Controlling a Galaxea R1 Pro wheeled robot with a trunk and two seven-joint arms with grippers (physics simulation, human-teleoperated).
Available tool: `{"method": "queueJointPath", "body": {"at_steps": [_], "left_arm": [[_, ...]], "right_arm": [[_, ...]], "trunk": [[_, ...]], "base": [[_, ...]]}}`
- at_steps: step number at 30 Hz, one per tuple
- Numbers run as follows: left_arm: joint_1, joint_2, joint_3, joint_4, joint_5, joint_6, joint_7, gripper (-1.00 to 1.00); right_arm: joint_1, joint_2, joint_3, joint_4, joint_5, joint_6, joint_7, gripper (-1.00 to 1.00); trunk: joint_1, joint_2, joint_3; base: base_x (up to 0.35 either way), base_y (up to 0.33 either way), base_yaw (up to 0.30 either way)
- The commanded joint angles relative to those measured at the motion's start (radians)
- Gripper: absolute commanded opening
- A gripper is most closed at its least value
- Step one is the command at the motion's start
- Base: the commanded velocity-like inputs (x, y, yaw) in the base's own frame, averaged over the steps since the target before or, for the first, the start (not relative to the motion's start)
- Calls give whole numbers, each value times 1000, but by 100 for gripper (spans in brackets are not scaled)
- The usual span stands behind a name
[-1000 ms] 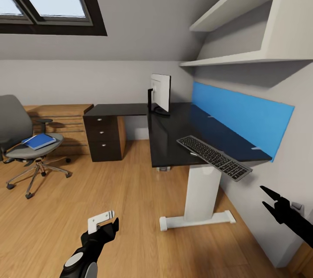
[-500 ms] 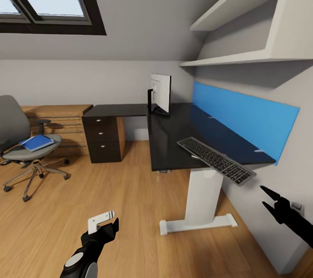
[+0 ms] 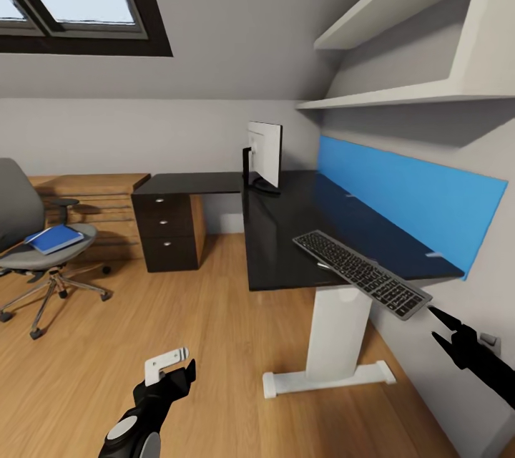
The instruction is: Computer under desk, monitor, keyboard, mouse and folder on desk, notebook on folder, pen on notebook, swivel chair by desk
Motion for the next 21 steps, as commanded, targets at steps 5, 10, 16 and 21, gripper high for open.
{"method": "queueJointPath", "body": {"at_steps": [5, 10, 16, 21], "left_arm": [[0, 0, -1, -1, 11, 5, 9, 100], [0, 0, -1, -1, 12, 5, 9, 100], [0, -1, -2, -1, 13, 6, 9, 100], [0, -1, -3, -2, 13, 7, 9, 100]], "right_arm": [[-1, 0, -2, 20, -2, 4, -10, 100], [-1, 1, -2, 28, -2, 3, -20, 100], [-1, 4, 0, 38, -1, -1, -23, 100], [-1, 5, 3, 53, 2, -9, -23, 100]], "trunk": [[0, 0, -1], [0, 0, -1], [0, 0, -1], [0, 0, -1]], "base": [[70, 0, 0], [194, 0, 0], [49, 0, 0], [9, 0, 0]]}}
